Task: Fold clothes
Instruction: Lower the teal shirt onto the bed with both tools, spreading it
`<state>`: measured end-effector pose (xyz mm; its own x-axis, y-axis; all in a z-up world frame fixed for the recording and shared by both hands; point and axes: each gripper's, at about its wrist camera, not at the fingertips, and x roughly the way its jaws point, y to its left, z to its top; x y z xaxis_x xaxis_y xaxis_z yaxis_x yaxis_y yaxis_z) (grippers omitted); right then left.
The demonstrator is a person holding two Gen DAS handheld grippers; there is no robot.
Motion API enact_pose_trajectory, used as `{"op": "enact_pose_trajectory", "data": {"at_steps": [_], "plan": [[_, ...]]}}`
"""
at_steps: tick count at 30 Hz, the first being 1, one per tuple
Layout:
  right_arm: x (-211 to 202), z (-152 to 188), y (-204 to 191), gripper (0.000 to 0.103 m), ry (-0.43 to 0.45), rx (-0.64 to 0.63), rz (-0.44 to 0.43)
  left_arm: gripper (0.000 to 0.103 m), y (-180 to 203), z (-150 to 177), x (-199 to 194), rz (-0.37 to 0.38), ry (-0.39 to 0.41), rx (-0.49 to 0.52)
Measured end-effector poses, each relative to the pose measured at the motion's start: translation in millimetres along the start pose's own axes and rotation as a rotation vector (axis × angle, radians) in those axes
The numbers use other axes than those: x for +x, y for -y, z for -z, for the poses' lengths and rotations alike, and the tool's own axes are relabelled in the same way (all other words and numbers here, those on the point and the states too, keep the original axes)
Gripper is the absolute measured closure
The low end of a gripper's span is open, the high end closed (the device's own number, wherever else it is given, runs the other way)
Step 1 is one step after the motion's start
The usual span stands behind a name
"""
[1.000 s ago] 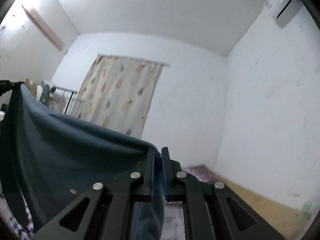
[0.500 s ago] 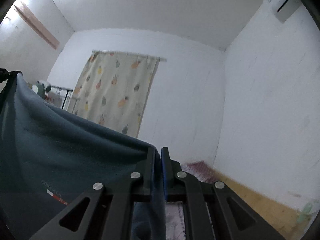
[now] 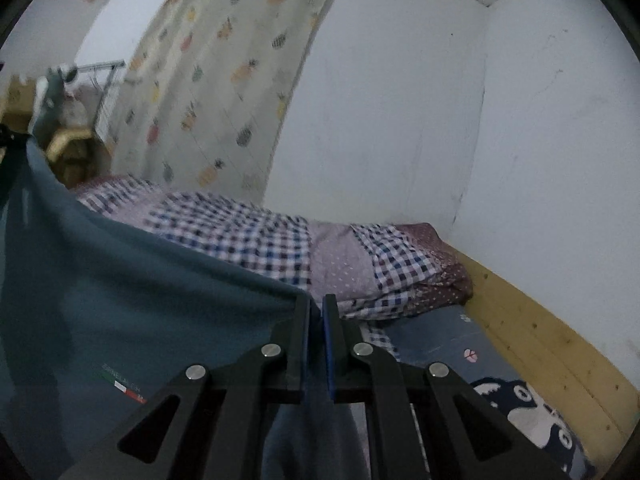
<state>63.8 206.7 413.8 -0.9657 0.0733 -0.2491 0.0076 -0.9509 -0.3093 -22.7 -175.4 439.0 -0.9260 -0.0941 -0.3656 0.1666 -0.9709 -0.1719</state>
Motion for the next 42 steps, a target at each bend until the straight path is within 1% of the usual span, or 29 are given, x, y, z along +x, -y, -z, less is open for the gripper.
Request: {"op": "enact_pose_trajectory", "data": {"at_steps": [1, 2, 4, 6, 9, 11, 12, 13, 14, 16, 17, 18, 22, 24, 25, 26, 27, 28, 29, 30, 32, 34, 37, 39, 42], "plan": [[21, 1, 4, 0.098, -0.016, 0.001, 0.005, 0.1, 7, 1, 23, -0.016, -0.011, 0.021], [54, 3, 9, 0.098, -0.048, 0.006, -0.003, 0.1, 14, 3, 46, -0.029, -0.025, 0.039], [110, 21, 16, 0.098, -0.115, -0.003, -0.015, 0.099, 20, 15, 95, -0.047, -0.074, 0.048], [169, 48, 15, 0.098, -0.194, -0.019, -0.018, 0.1, 24, 32, 143, -0.062, -0.123, 0.047], [240, 89, 5, 0.098, -0.292, -0.013, -0.018, 0.099, 26, 67, 215, -0.081, -0.2, 0.043], [287, 117, -2, 0.098, -0.359, -0.001, -0.018, 0.1, 22, 88, 254, -0.095, -0.243, 0.045], [310, 131, -6, 0.103, -0.392, 0.006, -0.019, 0.1, 21, 100, 274, -0.107, -0.265, 0.048], [325, 144, -7, 0.102, -0.413, 0.009, 0.004, 0.1, 22, 115, 296, -0.132, -0.289, 0.057], [340, 158, -8, 0.102, -0.433, 0.012, 0.028, 0.1, 21, 126, 311, -0.138, -0.308, 0.062], [365, 178, -4, 0.102, -0.476, 0.058, 0.032, 0.099, 21, 150, 340, -0.143, -0.347, 0.074], [378, 188, -3, 0.102, -0.499, 0.081, 0.033, 0.099, 22, 164, 353, -0.158, -0.362, 0.096], [381, 196, -5, 0.102, -0.502, 0.08, 0.027, 0.099, 23, 178, 365, -0.165, -0.38, 0.12], [383, 224, -12, 0.102, -0.505, 0.074, 0.001, 0.099, 16, 210, 390, -0.192, -0.431, 0.176], [369, 231, -11, 0.102, -0.485, 0.106, -0.007, 0.093, 6, 214, 389, -0.165, -0.44, 0.156], [359, 231, -8, 0.102, -0.473, 0.126, -0.013, 0.079, 2, 213, 384, -0.139, -0.435, 0.147], [348, 232, -5, 0.102, -0.461, 0.146, -0.018, 0.07, -3, 212, 379, -0.115, -0.429, 0.138], [338, 232, -2, 0.101, -0.448, 0.166, -0.023, 0.047, -7, 208, 368, -0.094, -0.415, 0.126], [326, 230, 3, 0.101, -0.442, 0.187, -0.033, 0.028, -11, 204, 358, -0.074, -0.4, 0.115], [311, 226, 7, 0.1, -0.428, 0.207, -0.043, 0.022, -15, 200, 348, -0.053, -0.386, 0.103], [297, 223, 10, 0.099, -0.414, 0.219, -0.049, 0.019, -20, 194, 337, -0.032, -0.374, 0.091], [265, 215, 16, 0.093, -0.384, 0.248, -0.059, 0.019, -32, 180, 308, -0.015, -0.357, 0.056], [235, 209, 21, 0.08, -0.365, 0.286, -0.09, 0.019, -42, 167, 278, -0.003, -0.33, 0.037], [179, 199, 24, 0.066, -0.319, 0.343, -0.144, 0.019, -58, 149, 224, 0.009, -0.275, 0.023], [138, 196, 25, 0.063, -0.288, 0.375, -0.188, 0.018, -69, 140, 184, 0.021, -0.239, 0.018], [81, 195, 18, 0.062, -0.268, 0.391, -0.253, 0.018, -83, 130, 118, 0.034, -0.192, 0.009]]}}
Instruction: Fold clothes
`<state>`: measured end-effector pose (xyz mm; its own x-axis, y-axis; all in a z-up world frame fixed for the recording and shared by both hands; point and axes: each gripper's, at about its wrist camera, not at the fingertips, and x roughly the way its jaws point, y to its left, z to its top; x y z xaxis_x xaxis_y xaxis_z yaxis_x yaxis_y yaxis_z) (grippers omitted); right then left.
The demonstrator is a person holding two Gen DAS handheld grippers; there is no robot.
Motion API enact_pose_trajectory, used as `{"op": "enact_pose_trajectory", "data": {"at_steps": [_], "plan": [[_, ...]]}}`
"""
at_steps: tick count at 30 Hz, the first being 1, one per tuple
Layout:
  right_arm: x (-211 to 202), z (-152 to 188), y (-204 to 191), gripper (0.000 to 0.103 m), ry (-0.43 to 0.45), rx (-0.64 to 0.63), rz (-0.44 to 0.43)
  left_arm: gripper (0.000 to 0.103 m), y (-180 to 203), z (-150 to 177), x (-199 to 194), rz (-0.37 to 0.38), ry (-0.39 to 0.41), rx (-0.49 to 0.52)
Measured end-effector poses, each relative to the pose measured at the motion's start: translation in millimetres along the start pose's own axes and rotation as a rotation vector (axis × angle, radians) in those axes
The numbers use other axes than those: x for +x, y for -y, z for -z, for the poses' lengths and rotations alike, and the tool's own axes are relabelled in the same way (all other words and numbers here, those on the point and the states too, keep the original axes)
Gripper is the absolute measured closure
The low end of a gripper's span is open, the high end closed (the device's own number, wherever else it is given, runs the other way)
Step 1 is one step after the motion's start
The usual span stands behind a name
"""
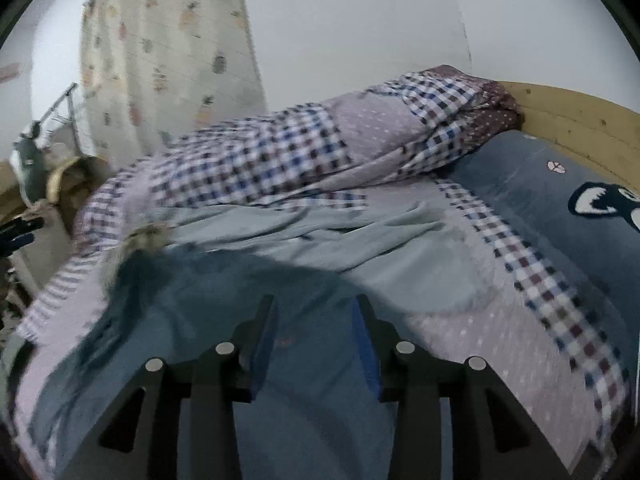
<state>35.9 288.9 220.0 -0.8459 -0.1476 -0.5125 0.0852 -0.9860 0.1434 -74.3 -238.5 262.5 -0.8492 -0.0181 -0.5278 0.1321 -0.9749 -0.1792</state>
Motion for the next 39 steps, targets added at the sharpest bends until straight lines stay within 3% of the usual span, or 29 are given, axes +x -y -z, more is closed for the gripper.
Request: {"op": "enact_pose_trajectory", "data": {"at_steps": [4, 8, 11, 16, 17, 19, 20, 23, 29, 35, 39], "plan": [[-59, 25, -21, 0.061, 0.006, -0.004, -0.08, 0.018, -13, 14, -98, 0.013, 0.073, 0.001], [-137, 58, -47, 0.06, -0.021, 0.0, -0.241, 0.018, -15, 44, -196, 0.037, 0.162, 0.059], [-191, 77, -67, 0.06, -0.015, -0.073, -0.332, 0.018, -18, 67, -256, 0.061, 0.208, 0.095], [-283, 89, -95, 0.058, 0.006, -0.229, -0.48, 0.018, -36, 89, -348, 0.104, 0.266, 0.048], [-302, 91, -97, 0.056, 0.027, -0.24, -0.509, 0.017, -40, 93, -366, 0.117, 0.283, 0.036], [-333, 92, -99, 0.025, 0.087, -0.244, -0.532, 0.011, -47, 103, -388, 0.148, 0.308, 0.006], [-347, 93, -100, 0.02, 0.119, -0.242, -0.537, 0.01, -51, 110, -398, 0.168, 0.32, -0.013], [-364, 103, -108, 0.018, 0.177, -0.249, -0.537, 0.007, -57, 139, -402, 0.19, 0.304, -0.064], [-347, 135, -111, 0.018, 0.188, -0.213, -0.404, 0.007, -56, 203, -358, 0.247, 0.159, -0.206], [-292, 166, -26, 0.018, 0.067, 0.138, -0.392, 0.007, -40, 272, -297, 0.271, 0.007, -0.25], [-260, 197, 24, 0.018, -0.027, 0.315, -0.307, 0.007, -47, 327, -241, 0.294, -0.176, -0.425]]}}
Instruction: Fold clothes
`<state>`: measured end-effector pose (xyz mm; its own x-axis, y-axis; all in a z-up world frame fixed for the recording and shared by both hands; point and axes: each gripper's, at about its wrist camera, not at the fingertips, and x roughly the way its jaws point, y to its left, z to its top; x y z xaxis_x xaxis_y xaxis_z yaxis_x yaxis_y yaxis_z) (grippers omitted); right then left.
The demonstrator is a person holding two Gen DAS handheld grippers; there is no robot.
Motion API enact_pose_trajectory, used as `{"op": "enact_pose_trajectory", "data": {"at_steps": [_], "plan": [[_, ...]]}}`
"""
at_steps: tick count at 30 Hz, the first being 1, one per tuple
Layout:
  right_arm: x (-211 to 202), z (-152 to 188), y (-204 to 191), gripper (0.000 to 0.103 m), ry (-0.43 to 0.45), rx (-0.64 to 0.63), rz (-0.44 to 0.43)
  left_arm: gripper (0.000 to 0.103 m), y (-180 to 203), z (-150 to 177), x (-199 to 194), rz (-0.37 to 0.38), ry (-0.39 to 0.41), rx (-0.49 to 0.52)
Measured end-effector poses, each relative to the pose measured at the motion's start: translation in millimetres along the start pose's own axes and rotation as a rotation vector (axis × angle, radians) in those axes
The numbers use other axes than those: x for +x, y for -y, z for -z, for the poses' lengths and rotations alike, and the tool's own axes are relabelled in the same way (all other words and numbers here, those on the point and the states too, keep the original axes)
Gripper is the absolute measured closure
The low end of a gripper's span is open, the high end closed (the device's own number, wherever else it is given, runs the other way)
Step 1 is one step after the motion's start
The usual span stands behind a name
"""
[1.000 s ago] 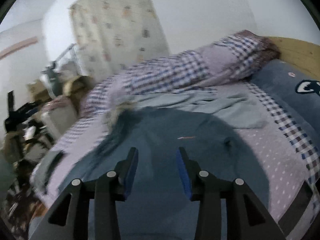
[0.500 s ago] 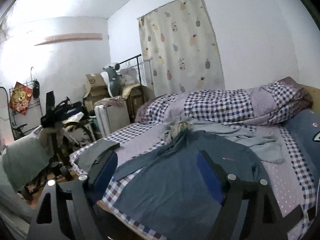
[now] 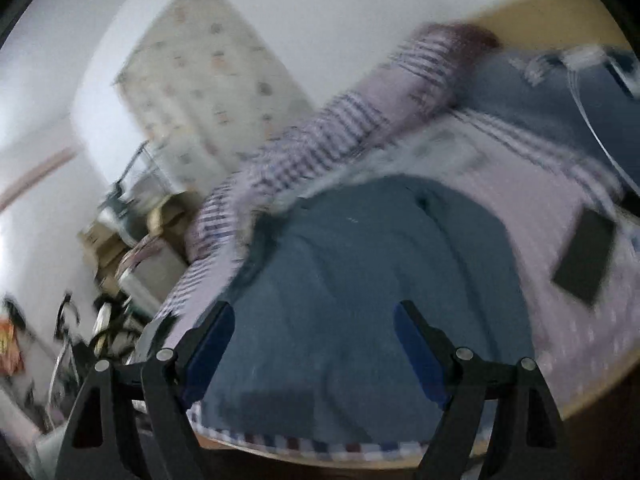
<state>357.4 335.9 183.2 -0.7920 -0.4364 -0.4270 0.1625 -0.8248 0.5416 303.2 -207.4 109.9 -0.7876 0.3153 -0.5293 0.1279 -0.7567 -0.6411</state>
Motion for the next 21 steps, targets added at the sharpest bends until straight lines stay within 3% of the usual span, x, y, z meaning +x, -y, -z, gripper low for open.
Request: {"op": "enact_pose_trajectory", "data": {"at_steps": [2, 5, 9, 13, 16, 17, 19, 21], "plan": [[9, 9, 25, 0.018, -0.029, 0.064, 0.051, 0.007, -22, 20, 25, -0.019, -0.074, -0.08], [23, 24, 46, 0.018, -0.08, 0.094, 0.081, 0.011, -41, 41, 55, -0.113, -0.185, -0.1], [38, 35, 59, 0.018, -0.138, 0.102, 0.078, 0.013, -39, 38, 57, -0.149, -0.158, -0.054], [43, 39, 63, 0.018, -0.159, 0.092, 0.071, 0.014, -52, 48, 76, -0.16, -0.264, -0.102], [38, 40, 65, 0.018, -0.155, 0.096, 0.074, 0.014, -50, 51, 81, -0.17, -0.283, -0.074], [35, 40, 67, 0.018, -0.145, 0.1, 0.079, 0.016, -48, 51, 81, -0.174, -0.285, -0.061], [37, 38, 70, 0.018, -0.135, 0.116, 0.104, 0.03, -49, 53, 83, -0.196, -0.303, -0.052], [38, 36, 77, 0.018, -0.137, 0.141, 0.202, 0.038, -50, 56, 84, -0.218, -0.322, -0.045]]}}
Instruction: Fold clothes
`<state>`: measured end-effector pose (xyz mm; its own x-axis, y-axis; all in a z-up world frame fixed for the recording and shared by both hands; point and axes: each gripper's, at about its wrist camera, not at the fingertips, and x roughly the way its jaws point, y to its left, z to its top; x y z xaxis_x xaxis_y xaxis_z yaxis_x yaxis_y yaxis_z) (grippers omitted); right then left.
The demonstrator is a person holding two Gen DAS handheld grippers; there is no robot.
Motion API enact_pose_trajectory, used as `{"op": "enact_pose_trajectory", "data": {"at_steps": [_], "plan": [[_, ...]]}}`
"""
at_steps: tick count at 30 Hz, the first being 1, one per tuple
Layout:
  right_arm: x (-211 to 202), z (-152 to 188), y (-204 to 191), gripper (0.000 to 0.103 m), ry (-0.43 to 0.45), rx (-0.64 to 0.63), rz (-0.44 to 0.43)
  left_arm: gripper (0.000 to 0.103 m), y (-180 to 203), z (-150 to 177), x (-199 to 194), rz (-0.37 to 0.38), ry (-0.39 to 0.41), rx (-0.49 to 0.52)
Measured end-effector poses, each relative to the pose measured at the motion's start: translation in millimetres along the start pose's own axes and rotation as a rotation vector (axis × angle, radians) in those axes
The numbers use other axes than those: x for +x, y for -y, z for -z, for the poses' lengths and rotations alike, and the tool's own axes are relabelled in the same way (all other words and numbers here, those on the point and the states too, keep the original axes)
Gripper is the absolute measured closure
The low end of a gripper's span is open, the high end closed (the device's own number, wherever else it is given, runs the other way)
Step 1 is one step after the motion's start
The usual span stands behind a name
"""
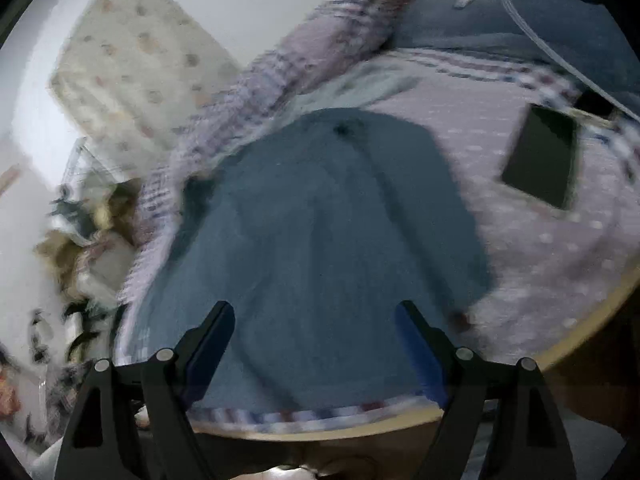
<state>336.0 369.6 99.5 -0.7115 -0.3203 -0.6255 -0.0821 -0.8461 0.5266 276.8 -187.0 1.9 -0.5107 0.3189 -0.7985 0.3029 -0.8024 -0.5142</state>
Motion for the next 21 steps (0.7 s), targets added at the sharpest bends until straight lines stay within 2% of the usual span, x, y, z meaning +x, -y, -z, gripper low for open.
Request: {"op": "enact_pose_trajectory", "data": {"at_steps": [6, 8, 10, 14, 15, 17, 18, 20, 21], "plan": [[16, -10, 40, 0.018, -0.054, 0.139, 0.172, 0.057, -2, 7, 3, -0.039, -0.046, -0.005], [23, -13, 48, 0.018, -0.079, 0.145, 0.186, 0.07, -2, 9, 3, -0.053, -0.053, -0.003], [31, -12, 48, 0.018, -0.119, 0.136, 0.195, 0.095, -4, 11, 2, -0.038, -0.053, -0.016], [47, -6, 40, 0.019, -0.197, 0.059, 0.214, 0.1, -4, 13, -6, -0.017, -0.021, -0.005], [51, -4, 38, 0.022, -0.213, 0.036, 0.218, 0.1, -4, 13, -9, -0.015, -0.009, -0.003], [58, -2, 38, 0.035, -0.247, 0.018, 0.238, 0.1, -8, 15, -17, -0.015, 0.017, -0.013], [62, -1, 38, 0.049, -0.264, 0.01, 0.249, 0.1, -11, 16, -21, -0.014, 0.029, -0.018], [69, 2, 38, 0.053, -0.298, -0.007, 0.27, 0.101, -15, 17, -28, 0.0, 0.044, -0.035], [72, 3, 38, 0.059, -0.314, -0.015, 0.281, 0.101, -17, 18, -31, 0.006, 0.051, -0.043]]}}
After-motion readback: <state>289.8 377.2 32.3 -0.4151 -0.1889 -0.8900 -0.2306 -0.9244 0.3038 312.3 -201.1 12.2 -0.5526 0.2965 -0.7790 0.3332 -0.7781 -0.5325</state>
